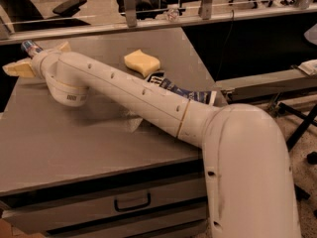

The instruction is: Move redbull can near sponge

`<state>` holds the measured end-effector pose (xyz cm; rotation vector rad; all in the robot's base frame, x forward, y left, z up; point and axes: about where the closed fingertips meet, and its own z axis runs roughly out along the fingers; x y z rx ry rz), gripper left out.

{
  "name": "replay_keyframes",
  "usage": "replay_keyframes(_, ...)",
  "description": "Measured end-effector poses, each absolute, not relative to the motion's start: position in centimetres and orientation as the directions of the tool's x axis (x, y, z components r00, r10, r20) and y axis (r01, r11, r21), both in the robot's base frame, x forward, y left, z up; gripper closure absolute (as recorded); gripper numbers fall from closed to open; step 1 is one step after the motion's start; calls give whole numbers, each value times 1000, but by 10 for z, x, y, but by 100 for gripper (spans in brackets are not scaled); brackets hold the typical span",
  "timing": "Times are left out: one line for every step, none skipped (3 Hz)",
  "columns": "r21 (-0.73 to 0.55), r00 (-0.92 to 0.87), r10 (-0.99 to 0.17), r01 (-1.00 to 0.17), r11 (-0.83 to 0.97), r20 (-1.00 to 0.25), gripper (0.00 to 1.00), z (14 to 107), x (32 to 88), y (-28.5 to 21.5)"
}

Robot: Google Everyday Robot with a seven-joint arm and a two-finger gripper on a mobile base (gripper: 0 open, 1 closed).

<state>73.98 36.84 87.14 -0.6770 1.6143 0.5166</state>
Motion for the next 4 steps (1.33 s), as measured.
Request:
replay_keyframes(-48,-83,-152,-711,701,-985,0,863,741,378)
replay_keyframes(-45,-95,-161,-717,696,-982,18,856,744,379)
replay_keyframes(-39,-101,-160,-719,693,-982,41,854,746,376)
replay_keyframes(-41,-103,-165,-719,694,-981,65,854,746,373)
